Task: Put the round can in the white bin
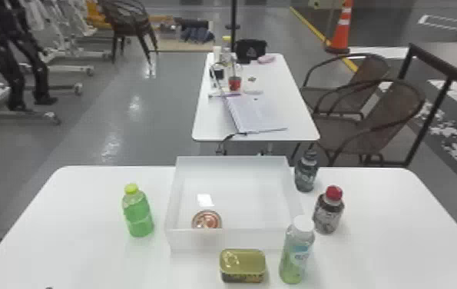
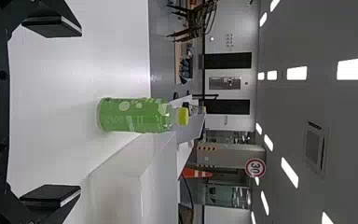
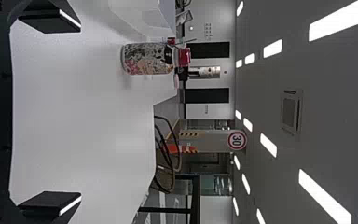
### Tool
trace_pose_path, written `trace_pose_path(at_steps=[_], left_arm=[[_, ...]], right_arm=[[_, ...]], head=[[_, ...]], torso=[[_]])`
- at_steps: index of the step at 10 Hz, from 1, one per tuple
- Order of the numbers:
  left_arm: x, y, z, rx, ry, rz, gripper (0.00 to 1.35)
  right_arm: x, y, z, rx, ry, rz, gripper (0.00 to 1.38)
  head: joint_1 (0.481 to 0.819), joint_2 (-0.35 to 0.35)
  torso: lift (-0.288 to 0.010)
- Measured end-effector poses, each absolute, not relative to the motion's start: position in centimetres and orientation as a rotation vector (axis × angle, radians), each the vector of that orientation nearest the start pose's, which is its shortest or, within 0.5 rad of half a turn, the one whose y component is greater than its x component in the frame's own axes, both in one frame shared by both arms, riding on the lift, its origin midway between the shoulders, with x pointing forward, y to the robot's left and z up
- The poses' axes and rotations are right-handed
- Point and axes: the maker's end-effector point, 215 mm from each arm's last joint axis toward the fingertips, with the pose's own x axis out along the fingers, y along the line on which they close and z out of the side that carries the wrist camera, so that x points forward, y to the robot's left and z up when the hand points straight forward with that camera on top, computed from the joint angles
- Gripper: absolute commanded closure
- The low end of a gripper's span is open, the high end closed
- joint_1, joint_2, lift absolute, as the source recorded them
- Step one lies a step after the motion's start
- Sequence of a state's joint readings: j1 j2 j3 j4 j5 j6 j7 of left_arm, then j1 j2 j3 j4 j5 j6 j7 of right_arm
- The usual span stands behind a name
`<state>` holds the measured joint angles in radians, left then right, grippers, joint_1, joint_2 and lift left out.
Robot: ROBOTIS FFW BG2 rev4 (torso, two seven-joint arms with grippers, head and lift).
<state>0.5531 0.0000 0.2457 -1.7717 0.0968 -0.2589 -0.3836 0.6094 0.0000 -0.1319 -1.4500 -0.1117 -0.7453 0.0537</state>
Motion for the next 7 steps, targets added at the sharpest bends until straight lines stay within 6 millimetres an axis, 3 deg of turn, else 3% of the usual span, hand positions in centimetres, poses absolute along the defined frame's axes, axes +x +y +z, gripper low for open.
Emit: trace_pose_path(at_steps=[7], left_arm=[[38.75,28.67,-42.89,-0.006,0.090,-0.141,0.12]], right_arm=[[31.93,-30.94,-46.15,0.018,-0.021,-0.129,0.10]], head=[[0.549,0.000]], torso=[[-0.100]])
